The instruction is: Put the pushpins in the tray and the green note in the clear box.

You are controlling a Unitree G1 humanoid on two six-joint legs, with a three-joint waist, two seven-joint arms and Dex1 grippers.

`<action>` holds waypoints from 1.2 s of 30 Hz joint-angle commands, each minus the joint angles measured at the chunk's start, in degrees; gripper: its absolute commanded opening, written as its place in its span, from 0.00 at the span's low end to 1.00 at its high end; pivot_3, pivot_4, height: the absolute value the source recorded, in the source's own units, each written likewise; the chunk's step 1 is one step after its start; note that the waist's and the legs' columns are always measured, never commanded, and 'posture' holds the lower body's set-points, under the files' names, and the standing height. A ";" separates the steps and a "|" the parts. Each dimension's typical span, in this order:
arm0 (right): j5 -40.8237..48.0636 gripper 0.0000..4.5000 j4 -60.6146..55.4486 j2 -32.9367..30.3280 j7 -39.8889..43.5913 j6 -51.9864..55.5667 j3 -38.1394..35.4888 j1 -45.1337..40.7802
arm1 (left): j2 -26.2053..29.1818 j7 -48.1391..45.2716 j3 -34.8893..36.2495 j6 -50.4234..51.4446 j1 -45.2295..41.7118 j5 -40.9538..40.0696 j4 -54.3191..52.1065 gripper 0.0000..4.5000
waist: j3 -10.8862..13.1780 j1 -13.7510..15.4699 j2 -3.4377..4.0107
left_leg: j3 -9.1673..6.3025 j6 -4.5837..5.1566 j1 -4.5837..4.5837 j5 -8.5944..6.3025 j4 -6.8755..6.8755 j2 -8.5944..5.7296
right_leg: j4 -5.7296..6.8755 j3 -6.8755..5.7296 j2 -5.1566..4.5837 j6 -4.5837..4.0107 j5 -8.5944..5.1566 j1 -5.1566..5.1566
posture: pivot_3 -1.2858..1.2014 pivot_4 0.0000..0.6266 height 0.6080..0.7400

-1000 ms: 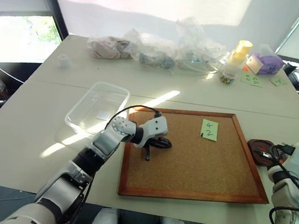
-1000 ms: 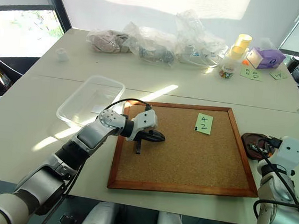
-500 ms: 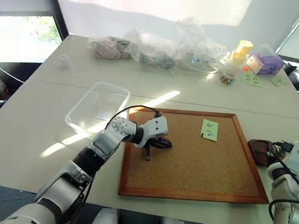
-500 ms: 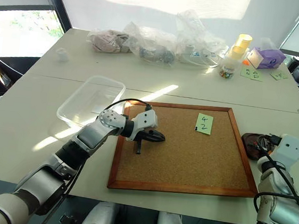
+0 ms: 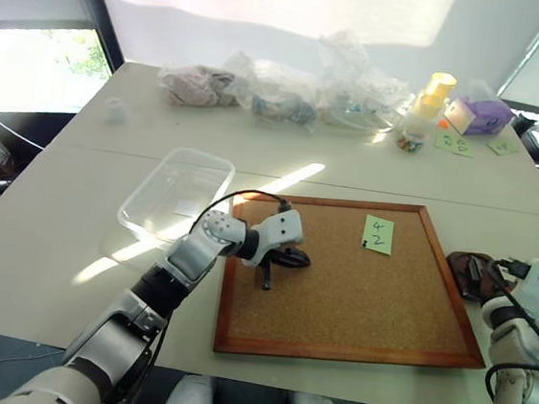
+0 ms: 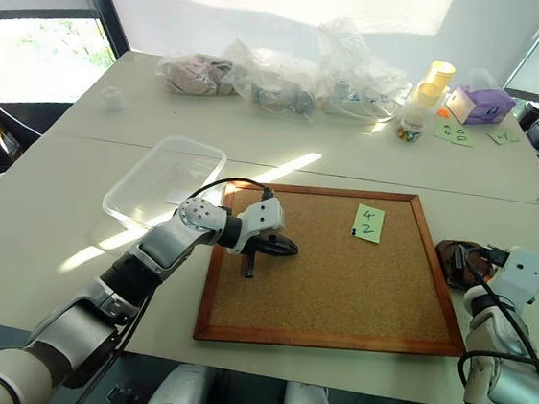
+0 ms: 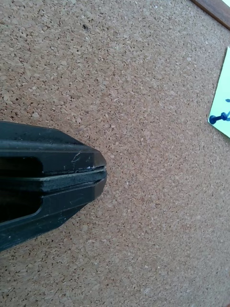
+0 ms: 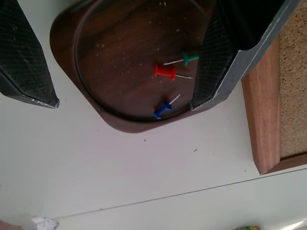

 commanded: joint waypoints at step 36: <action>-0.02 0.99 -11.78 -1.33 15.59 0.39 24.63 -1.33 | 1.34 1.42 -2.35 0.85 1.71 3.70 4.29 0.00 | -0.01 -0.02 0.00 | 0.01 0.01 -0.31 -0.03 -0.23 0.06 | -0.72 -0.18 -0.38 -0.09 0.00 -0.06 | 0.52 0.24 1.00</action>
